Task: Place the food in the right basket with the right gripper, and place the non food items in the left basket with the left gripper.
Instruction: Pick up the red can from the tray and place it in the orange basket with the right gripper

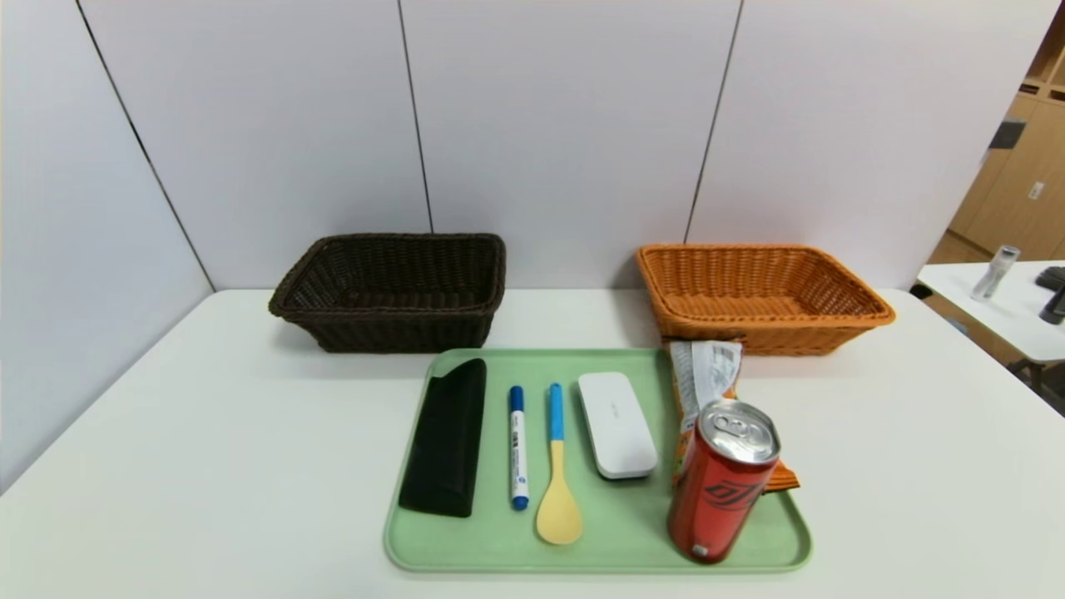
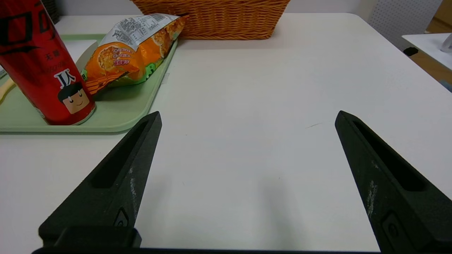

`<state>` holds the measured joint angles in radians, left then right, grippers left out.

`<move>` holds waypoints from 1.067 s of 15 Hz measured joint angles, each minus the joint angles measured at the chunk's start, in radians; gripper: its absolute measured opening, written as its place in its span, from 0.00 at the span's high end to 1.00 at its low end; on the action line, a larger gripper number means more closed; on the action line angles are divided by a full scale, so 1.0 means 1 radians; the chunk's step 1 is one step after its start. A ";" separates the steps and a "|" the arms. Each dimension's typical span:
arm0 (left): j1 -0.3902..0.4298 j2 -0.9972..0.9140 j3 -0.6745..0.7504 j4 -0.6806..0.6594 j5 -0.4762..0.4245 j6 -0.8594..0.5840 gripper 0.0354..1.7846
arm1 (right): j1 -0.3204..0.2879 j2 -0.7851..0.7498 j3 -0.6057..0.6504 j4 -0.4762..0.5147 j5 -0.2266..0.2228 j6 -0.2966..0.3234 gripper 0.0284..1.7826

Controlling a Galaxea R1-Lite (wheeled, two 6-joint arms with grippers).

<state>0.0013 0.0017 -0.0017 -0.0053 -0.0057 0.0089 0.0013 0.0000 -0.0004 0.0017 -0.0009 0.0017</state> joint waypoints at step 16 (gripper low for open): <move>-0.001 0.345 -0.250 -0.192 -0.131 -0.005 0.06 | 0.011 0.286 -0.369 0.030 0.364 -0.062 0.05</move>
<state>0.0000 0.3468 -0.2519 -0.1972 -0.1366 0.0036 0.0119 0.2862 -0.3698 0.0321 0.3628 -0.0606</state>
